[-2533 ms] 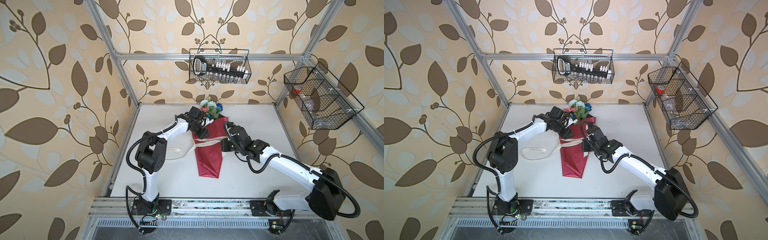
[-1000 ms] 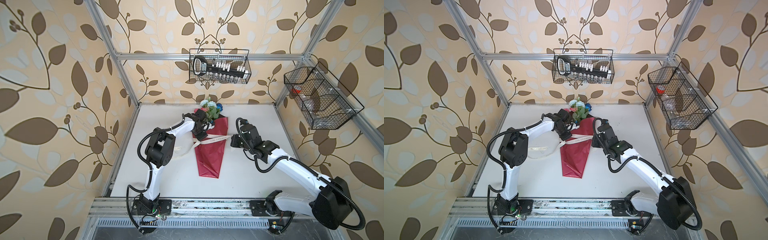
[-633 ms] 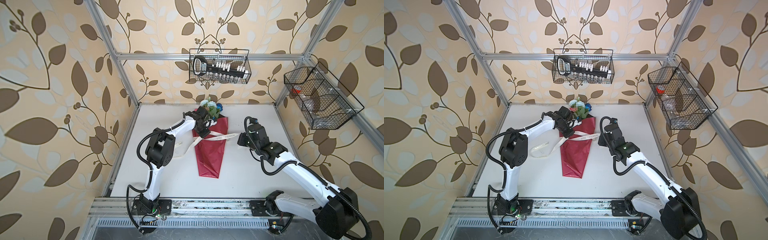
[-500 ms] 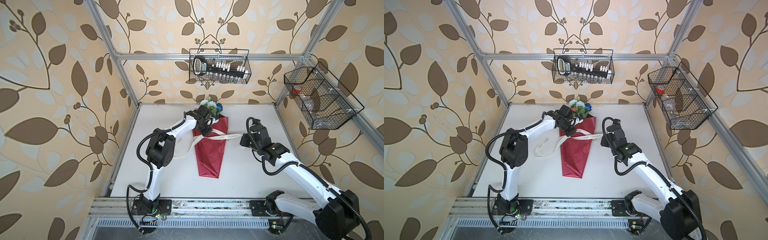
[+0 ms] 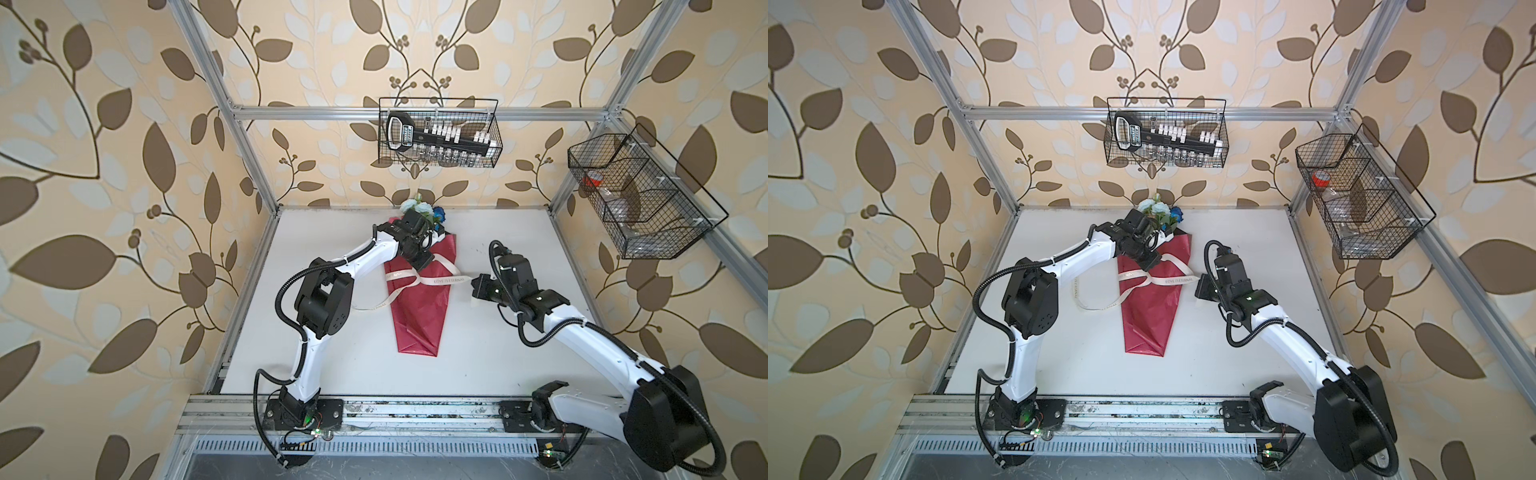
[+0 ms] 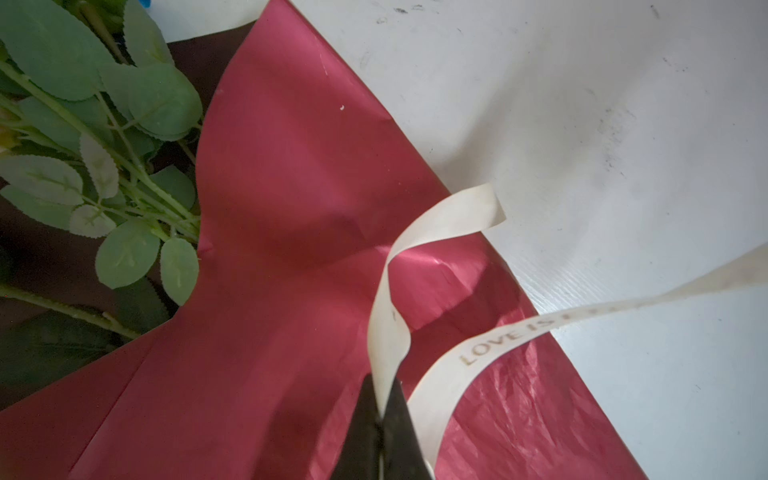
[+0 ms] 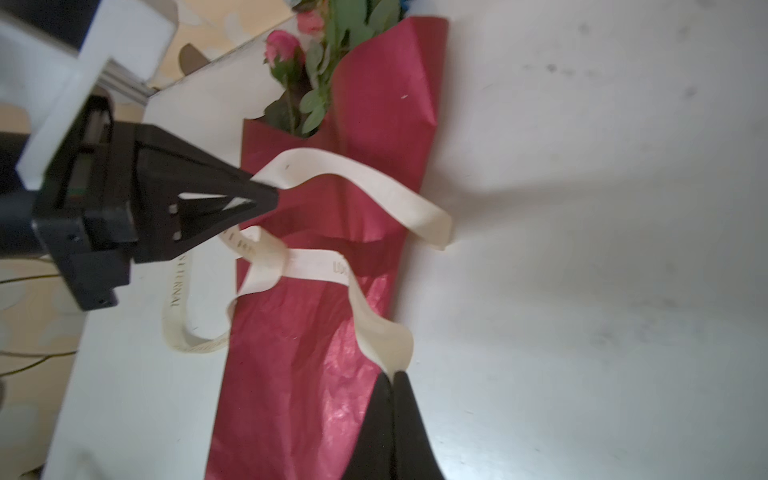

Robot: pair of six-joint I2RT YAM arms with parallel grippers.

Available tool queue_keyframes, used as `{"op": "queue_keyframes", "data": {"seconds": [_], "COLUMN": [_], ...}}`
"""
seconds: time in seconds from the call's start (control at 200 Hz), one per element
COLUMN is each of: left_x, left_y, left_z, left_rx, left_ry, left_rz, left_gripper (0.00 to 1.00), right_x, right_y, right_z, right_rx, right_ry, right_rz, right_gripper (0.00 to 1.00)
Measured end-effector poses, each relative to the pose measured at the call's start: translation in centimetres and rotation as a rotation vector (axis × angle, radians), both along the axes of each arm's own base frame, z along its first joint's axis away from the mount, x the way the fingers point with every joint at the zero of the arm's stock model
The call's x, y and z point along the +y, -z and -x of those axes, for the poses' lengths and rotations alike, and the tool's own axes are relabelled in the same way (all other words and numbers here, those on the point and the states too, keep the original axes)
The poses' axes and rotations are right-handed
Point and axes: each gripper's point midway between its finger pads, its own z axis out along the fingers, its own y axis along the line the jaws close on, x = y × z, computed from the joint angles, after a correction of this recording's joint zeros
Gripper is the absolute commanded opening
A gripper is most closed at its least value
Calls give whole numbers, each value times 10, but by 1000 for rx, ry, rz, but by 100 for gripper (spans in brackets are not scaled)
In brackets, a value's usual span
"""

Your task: Tie the bouquet of fake flowers

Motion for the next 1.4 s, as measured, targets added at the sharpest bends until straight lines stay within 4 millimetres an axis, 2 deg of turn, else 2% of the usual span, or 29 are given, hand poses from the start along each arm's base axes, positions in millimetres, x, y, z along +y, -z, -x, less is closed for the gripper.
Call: {"op": "queue_keyframes", "data": {"seconds": [0.115,0.21,0.525,0.67,0.71,0.795,0.89,0.965,1.08,1.275,1.4], "left_x": [1,2,-1,-2,-2,-2,-1,-1,-1,3,3], "left_y": [5,11,16,14,13,12,14,17,23,31,28], "left_z": [1,4,7,9,11,15,18,20,25,41,53], "left_rx": [9,21,45,52,57,64,69,77,96,123,128], "left_ry": [-5,-8,-16,-18,-17,-14,-11,-6,1,34,85], "left_rz": [0,-4,20,36,42,51,54,59,58,64,76], "left_gripper": [0,0,0,0,0,0,0,0,0,0,0], "right_x": [40,60,87,90,89,83,78,74,59,26,14], "right_y": [10,20,51,60,62,66,66,61,48,7,-18], "right_z": [-2,-8,-61,-89,-95,-104,-106,-103,-79,-41,-31], "right_rx": [18,31,-21,-75,-87,-102,-109,-117,-123,-172,-221], "right_ry": [-117,-168,-128,-62,-38,5,39,51,64,115,123], "right_rz": [-96,-145,-157,-128,-123,-106,-94,-90,-82,-66,-35], "right_gripper": [0,0,0,0,16,32,36,38,40,40,42]}}
